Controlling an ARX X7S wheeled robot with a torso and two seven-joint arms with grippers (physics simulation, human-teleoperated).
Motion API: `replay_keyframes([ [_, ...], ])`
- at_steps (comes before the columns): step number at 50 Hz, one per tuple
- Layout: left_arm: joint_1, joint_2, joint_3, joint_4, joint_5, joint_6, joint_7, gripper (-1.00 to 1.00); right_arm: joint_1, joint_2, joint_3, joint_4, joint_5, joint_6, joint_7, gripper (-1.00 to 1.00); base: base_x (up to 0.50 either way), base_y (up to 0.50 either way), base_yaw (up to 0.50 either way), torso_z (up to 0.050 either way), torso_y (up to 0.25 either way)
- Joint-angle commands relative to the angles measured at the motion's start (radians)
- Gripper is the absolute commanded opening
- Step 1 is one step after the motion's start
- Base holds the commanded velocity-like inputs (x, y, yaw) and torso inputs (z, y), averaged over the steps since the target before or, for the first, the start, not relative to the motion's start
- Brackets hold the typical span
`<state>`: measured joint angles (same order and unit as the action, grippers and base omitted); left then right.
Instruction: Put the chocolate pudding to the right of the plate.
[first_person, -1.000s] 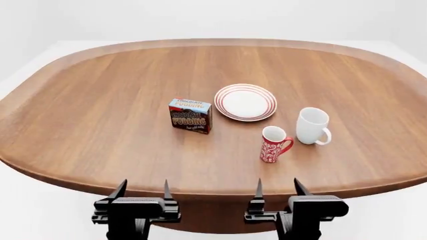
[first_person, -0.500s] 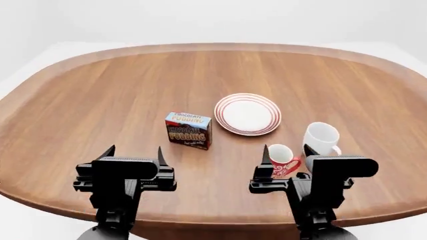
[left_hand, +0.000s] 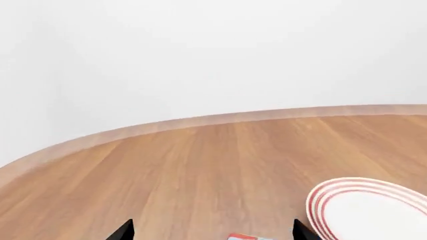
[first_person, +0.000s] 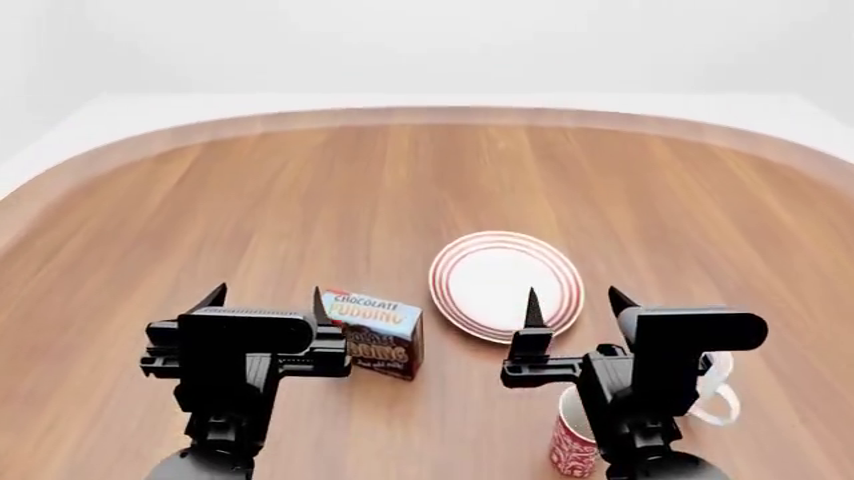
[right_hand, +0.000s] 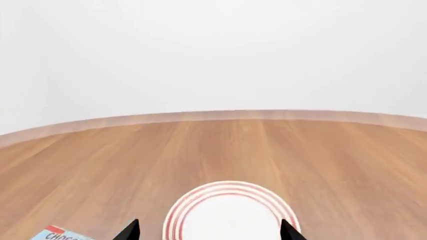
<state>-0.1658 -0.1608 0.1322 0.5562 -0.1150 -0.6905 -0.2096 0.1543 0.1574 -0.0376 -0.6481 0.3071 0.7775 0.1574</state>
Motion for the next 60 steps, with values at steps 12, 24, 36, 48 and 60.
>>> replay_keyframes([
  [12, 0.004, -0.014, 0.013, 0.001, -0.007, 0.012, -0.017, 1.00, -0.016, 0.007, 0.010, 0.001, 0.035, -0.011, 0.005, 1.00, 0.50, 0.00, 0.00, 0.000, 0.001],
  [24, 0.004, -0.020, 0.021, -0.004, -0.011, 0.018, -0.023, 1.00, -0.019, 0.014, 0.004, 0.008, 0.040, -0.018, 0.013, 1.00, 0.50, 0.00, 0.00, 0.000, 0.001],
  [36, 0.008, -0.025, 0.024, -0.009, -0.017, 0.026, -0.030, 1.00, -0.036, 0.030, -0.010, 0.004, 0.043, -0.064, -0.003, 1.00, 0.17, 0.00, 0.00, 0.000, 0.001],
  [48, 0.014, -0.031, 0.029, -0.016, -0.021, 0.042, -0.037, 1.00, -0.027, 0.032, -0.014, 0.023, 0.040, -0.060, 0.017, 1.00, 0.09, 0.00, 0.00, 0.000, 0.000],
  [60, 0.011, -0.036, 0.033, -0.013, -0.026, 0.039, -0.044, 1.00, -0.023, 0.032, -0.009, 0.023, 0.053, -0.045, 0.034, 1.00, 0.40, 0.00, 0.00, 0.000, 0.001],
])
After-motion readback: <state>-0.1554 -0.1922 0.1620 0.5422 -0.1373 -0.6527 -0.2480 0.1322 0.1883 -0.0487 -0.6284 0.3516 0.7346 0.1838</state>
